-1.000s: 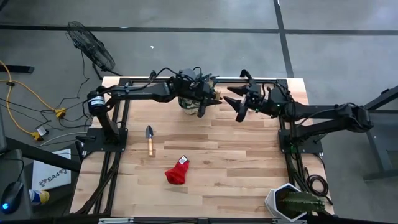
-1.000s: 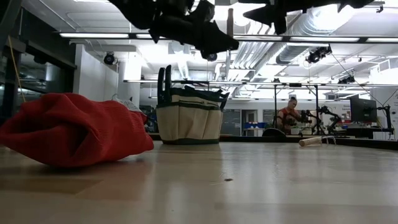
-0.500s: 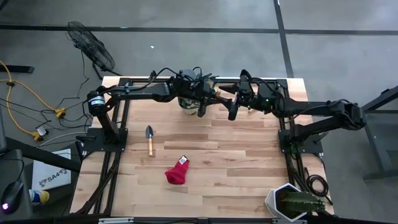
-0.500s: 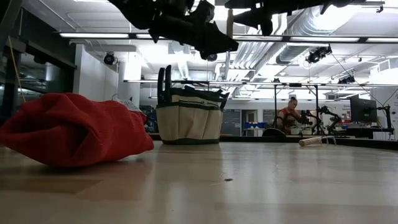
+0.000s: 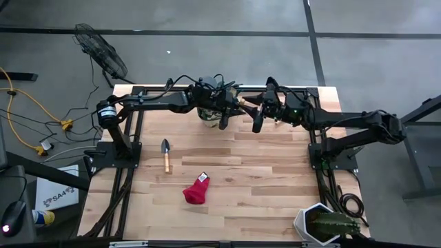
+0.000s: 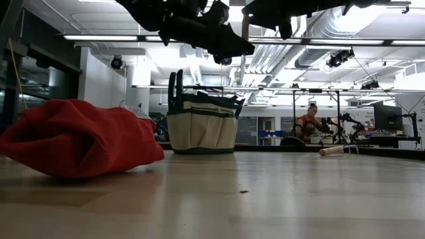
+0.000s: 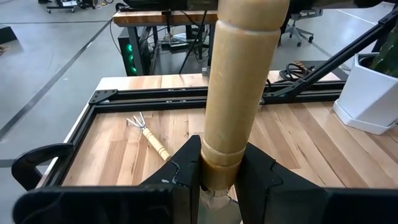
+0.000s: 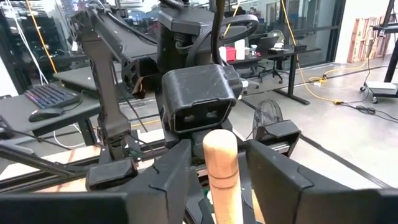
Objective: Pick & Place Garden tools in Gardening bag
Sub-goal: Put the brown trowel into the white gardening bag
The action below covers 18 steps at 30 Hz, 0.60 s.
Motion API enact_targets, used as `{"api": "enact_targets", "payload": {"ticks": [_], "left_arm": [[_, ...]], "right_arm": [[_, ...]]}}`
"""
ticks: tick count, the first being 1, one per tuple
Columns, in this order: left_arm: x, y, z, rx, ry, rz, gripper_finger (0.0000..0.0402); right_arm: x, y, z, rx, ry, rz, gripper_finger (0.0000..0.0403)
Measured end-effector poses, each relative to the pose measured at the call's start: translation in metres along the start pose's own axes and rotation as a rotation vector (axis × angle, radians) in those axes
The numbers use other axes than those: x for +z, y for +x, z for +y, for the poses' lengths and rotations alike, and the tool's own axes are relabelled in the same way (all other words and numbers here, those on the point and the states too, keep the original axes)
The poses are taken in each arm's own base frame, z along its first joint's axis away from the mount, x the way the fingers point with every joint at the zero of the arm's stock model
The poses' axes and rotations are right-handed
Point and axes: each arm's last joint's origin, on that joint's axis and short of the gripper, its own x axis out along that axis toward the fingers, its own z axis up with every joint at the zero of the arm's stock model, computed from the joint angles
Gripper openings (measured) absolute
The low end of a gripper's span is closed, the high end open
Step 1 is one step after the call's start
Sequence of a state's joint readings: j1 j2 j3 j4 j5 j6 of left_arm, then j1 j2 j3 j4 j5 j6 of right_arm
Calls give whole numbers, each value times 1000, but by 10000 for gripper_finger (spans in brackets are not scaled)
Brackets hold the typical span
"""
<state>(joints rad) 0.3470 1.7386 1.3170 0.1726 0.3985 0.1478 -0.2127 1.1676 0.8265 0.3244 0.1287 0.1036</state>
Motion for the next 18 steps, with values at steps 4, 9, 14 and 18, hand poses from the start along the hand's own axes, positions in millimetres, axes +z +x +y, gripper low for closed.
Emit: {"api": "enact_targets", "payload": {"ticks": [4,9,14,18], "left_arm": [[0,0,0,-6,-1,-1,61],[0,0,0,-11,-4,2,61],[-2,0,-1,-14,-10,16,61],[-2,0,-1,-15,-9,15,61]], "right_arm": [[-3,3,0,-1,-2,13,131],[-9,8,0,-4,7,36,123],[-7,8,0,-1,25,12,110],[-5,8,1,1,27,-8,97]]}}
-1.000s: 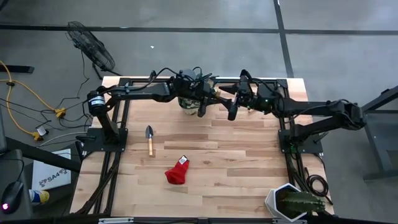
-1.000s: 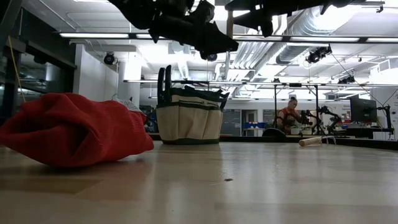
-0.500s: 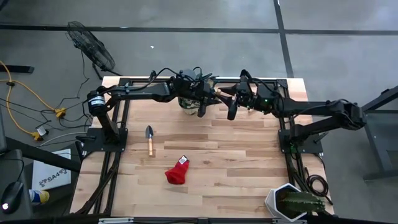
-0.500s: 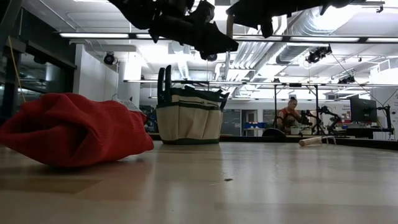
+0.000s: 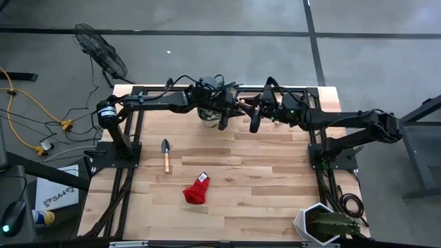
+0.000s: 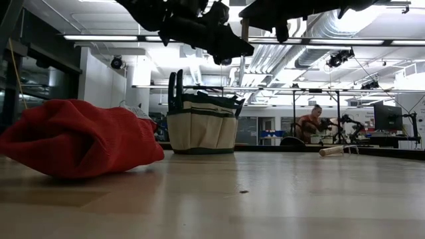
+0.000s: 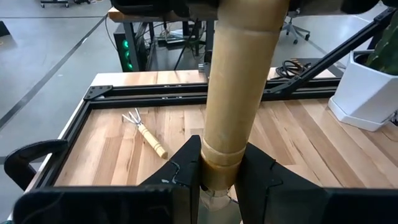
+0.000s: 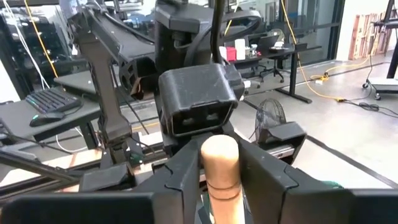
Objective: Pick & Place Garden tools in Gardening bag
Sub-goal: Put the brown trowel into the white gardening bag
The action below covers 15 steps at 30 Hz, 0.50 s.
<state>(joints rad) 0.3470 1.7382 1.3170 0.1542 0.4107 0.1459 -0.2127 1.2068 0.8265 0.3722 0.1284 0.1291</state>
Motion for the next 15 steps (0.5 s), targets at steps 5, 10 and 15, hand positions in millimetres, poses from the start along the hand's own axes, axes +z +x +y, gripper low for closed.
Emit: {"api": "enact_targets", "payload": {"ticks": [5,10,15], "left_arm": [[0,0,0,-1,-2,1,61],[0,0,0,-2,-5,1,61],[0,0,0,-2,-5,2,61]], "right_arm": [[0,0,0,-1,-5,2,83],[0,0,0,-6,-7,0,70],[0,0,0,-7,-6,1,65]]}}
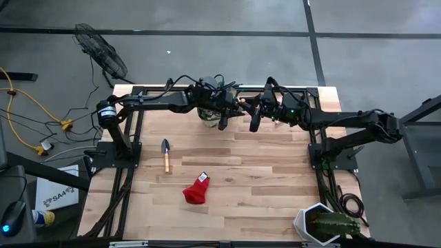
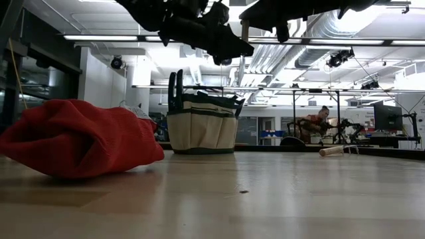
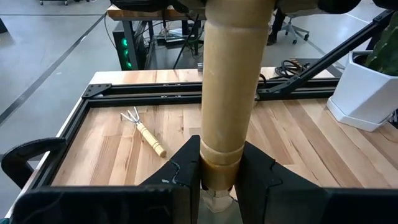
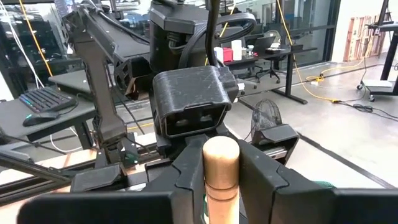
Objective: Pick & Place Garden tools in Gardening bag
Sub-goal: Put the brown trowel into the white gardening bag
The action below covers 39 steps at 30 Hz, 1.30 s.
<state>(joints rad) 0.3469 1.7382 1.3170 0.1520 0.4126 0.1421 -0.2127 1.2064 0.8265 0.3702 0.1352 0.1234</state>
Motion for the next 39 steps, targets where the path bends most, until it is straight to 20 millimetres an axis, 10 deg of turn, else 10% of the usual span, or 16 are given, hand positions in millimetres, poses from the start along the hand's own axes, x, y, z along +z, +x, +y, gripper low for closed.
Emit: {"api": "enact_targets", "payload": {"ticks": [15,39], "left_arm": [[1,0,0,16,-13,-4,150],[-1,-28,-3,138,-41,228,156]], "right_arm": [[-1,0,0,-9,9,6,61],[5,-14,-27,-274,-12,46,60]]}}
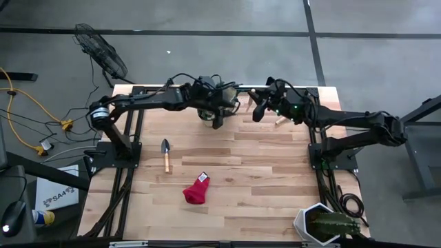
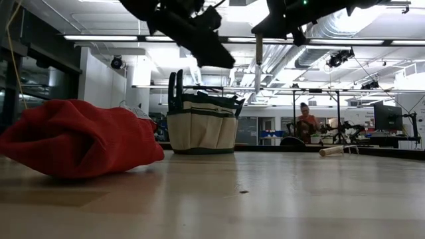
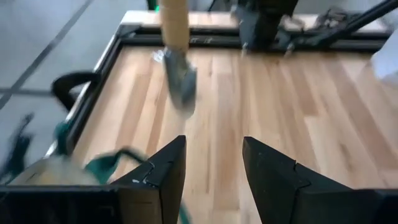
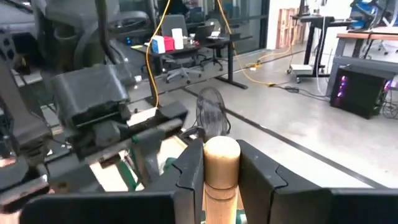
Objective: Pick & Place Garden tools in Gardening bag
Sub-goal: Put the brown trowel into the white gardening bag
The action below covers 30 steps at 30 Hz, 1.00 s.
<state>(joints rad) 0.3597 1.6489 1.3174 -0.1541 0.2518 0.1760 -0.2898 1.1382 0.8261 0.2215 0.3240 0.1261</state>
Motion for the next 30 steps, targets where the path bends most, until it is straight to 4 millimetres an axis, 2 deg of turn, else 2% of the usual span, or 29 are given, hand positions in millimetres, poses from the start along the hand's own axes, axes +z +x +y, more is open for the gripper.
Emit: {"api": "enact_targets", "payload": {"ticks": [4,11,16,24,30], "left_arm": [[2,-20,2,35,-7,54,156],[-10,-52,13,66,-65,189,156],[-21,-62,23,84,-110,206,156],[-24,-76,38,30,-77,158,156],[-28,-85,54,1,-112,133,156]], "right_arm": [[-1,3,-4,45,3,12,60],[1,12,-8,98,12,-33,60],[-5,27,-4,123,-26,-79,60],[-31,58,0,81,-24,-84,60],[-43,69,-5,12,-30,-56,60]]}}
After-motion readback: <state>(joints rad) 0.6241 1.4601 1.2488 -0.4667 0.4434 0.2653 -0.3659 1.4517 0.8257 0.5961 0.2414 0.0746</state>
